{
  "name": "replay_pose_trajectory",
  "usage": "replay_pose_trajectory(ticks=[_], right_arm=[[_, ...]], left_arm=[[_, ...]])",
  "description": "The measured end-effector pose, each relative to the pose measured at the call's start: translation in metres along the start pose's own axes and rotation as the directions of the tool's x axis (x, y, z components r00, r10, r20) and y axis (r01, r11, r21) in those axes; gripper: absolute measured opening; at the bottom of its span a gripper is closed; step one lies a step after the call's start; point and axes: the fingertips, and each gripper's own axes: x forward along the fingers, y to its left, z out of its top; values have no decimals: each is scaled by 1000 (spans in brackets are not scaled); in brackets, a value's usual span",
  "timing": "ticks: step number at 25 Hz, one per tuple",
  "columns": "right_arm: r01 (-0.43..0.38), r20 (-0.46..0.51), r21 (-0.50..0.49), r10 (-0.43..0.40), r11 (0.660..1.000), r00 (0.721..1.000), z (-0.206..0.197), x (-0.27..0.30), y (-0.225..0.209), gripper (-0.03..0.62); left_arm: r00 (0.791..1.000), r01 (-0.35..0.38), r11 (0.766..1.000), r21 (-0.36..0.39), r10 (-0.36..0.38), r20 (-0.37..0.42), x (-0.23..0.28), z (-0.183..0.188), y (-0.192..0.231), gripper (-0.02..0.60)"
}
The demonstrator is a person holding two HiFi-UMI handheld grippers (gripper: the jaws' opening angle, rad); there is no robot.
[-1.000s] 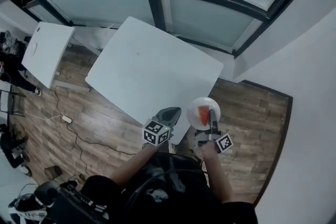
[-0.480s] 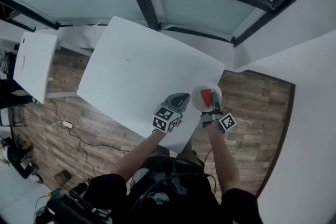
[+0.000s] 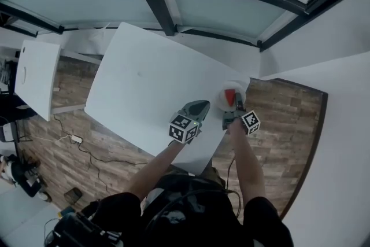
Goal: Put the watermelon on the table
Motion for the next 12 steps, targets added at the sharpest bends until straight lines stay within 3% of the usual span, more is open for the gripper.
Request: replay_pose_trajectory(ticks=[3,5,6,8,12], right_arm=[[44,-23,-17,-44,999,999,2,17,-1,28],[119,-90,-117,-130,986,987,-1,30,0,28],[160,-128,-215,-191,963,973,-4,36,1,28],[212,-175,-420,-308,883,935,-7,44,6,50],[255,-192,-610,-453,750,871,-5,49,4,109]], left_arm=[[1000,1,1000,-10,-1,-4,-4,1,1,4],[1000,-4,1000,-24,3,-14,-6,-3,3,3],[1000,-6,1000,-31,6,-19,-7,-4,4,3],[1000,-9,999,-37,9,-21,-9,-4,5,3],[1000,-1,1000,-29,1,-8,-13,-1,0,3]])
